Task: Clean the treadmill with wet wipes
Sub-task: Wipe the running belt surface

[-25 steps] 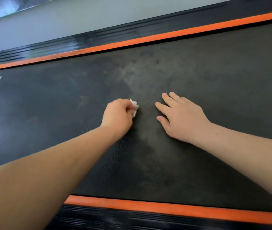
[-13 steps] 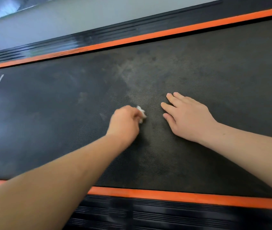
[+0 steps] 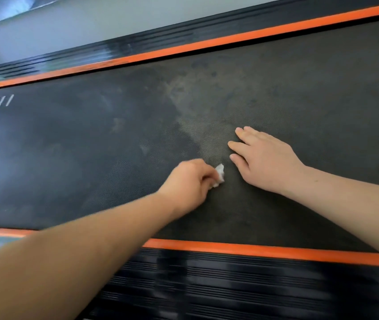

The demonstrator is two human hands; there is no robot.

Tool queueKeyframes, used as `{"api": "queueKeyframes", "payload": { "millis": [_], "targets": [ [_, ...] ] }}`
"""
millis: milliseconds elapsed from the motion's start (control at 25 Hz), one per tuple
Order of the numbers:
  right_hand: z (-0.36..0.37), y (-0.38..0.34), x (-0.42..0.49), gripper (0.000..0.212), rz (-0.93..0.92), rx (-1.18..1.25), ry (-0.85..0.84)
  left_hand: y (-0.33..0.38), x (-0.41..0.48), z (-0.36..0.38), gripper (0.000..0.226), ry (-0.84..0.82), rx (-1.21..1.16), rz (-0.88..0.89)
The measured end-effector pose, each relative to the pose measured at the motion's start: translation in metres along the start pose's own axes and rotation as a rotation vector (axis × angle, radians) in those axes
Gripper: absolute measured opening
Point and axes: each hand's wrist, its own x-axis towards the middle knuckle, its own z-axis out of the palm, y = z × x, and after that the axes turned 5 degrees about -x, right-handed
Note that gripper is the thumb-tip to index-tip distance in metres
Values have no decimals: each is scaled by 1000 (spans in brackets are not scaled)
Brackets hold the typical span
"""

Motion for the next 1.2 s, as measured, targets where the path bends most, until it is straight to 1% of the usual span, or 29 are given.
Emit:
{"api": "queueKeyframes", "payload": {
  "millis": [40,120,160,200,240,320,360,400,440,480,560,600,640,680,720,840,880,920,960,1040,1080,1120,1200],
  "targets": [
    [-1,0,-4,40,-4,-4,-8,-9,9,-9,17,54,13,-72],
    [-2,0,-14,45,-11,-16,-32,-17,15,-17,20,177,47,-273],
    [-3,-1,-20,47,-12,-19,-42,-11,8,-9,21,207,46,-310],
    [-3,0,-23,49,-11,-20,-50,2,-3,3,21,198,40,-269],
    [-4,0,-25,51,-13,-21,-58,19,-17,19,19,135,13,-180],
    [-5,-2,-27,54,-25,-15,-72,44,-48,37,19,-53,-43,16],
    [-5,-2,-29,54,-25,-11,-78,42,-52,37,17,-115,-43,68],
    [-6,-4,-32,54,-28,-6,-81,35,-49,32,15,-122,-30,85],
    [-6,-5,-36,54,-35,-2,-81,23,-47,24,14,-80,2,68],
    [-7,-6,-41,54,-43,-3,-81,12,-47,16,13,-2,44,16],
    [-8,-6,-52,57,-66,-26,-93,-11,-58,4,14,173,110,-187],
    [-8,-4,-56,58,-77,-40,-92,-17,-65,2,14,230,116,-296],
    [-9,-2,-57,58,-79,-46,-80,-13,-69,6,15,255,114,-367],
    [-10,-1,-56,58,-76,-47,-56,0,-72,14,16,250,99,-385],
    [-11,0,-53,58,-77,-46,-22,15,-73,24,17,214,65,-365],
    [-13,-3,-43,54,-106,-54,57,51,-77,45,17,52,-20,-194],
    [-15,-6,-40,53,-120,-57,66,50,-77,41,16,48,-8,-160],
    [-15,-12,-39,52,-135,-60,66,38,-75,34,15,75,22,-171],
    [-14,-18,-40,50,-150,-62,58,24,-75,25,15,127,57,-218],
    [-9,-23,-42,46,-159,-69,31,-2,-73,9,16,246,89,-369],
    [-7,-22,-43,45,-159,-65,26,-3,-70,8,17,263,90,-411],
    [-7,-19,-43,43,-161,-50,34,6,-66,13,18,255,98,-408],
    [-6,-13,-41,36,-170,-26,79,37,-63,34,21,188,92,-354]
  ]
}}
